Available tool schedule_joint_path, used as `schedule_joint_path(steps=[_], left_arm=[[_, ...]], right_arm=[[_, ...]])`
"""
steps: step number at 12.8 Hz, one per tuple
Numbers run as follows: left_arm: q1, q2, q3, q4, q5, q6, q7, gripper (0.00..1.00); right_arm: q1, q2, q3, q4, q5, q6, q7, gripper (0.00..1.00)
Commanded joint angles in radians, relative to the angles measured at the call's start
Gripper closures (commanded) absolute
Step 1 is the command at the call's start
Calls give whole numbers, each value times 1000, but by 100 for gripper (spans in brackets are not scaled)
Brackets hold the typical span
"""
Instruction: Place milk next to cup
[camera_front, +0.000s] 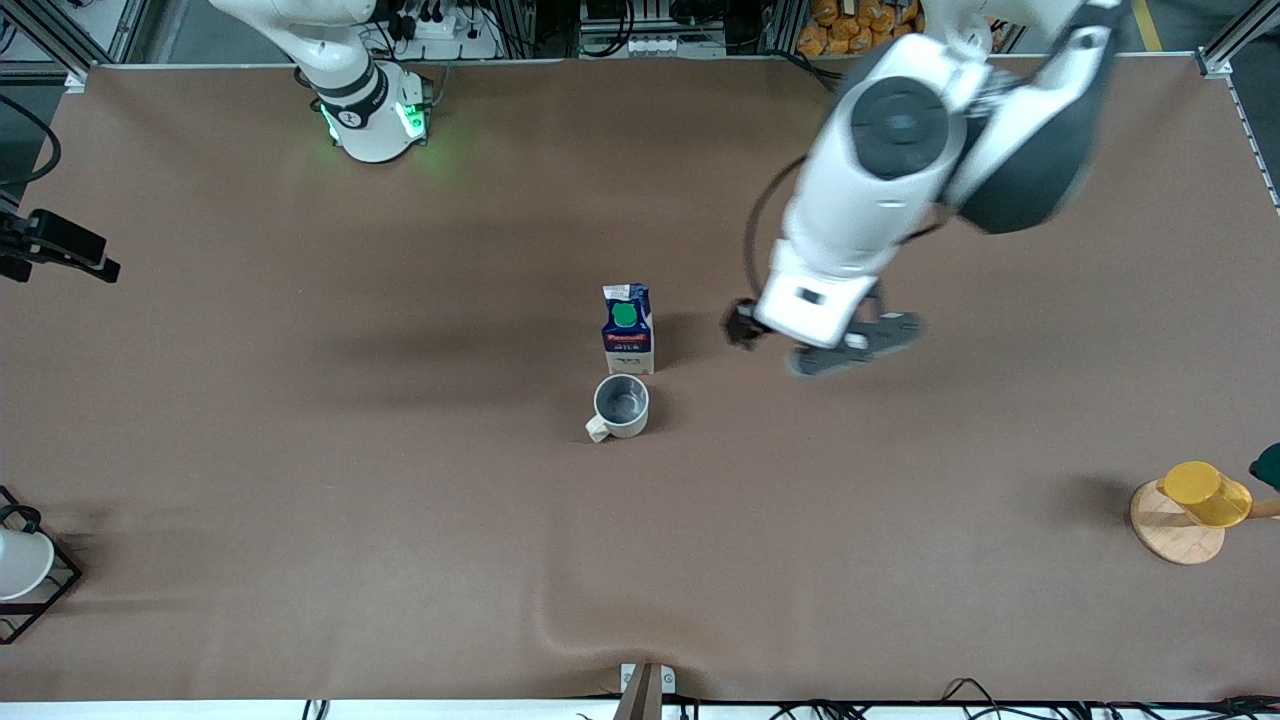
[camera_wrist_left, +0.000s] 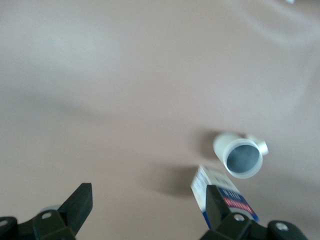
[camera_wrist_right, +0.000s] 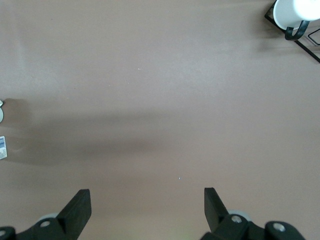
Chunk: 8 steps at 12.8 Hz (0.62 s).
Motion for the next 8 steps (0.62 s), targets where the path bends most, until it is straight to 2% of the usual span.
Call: schedule_joint_path(steps=[1,5,8], left_arm=[[112,-75,-19,-50,22,-59,112,0],[198,-135,-16,-117,28,-90,219,0],[288,-217,-11,-148,11,-154,437,0]], right_arm=[[-5,1,7,11,-9,-6,8,0],[-6,1,7,11,-9,-6,8,0],[-6,1,7,11,-9,-6,8,0]])
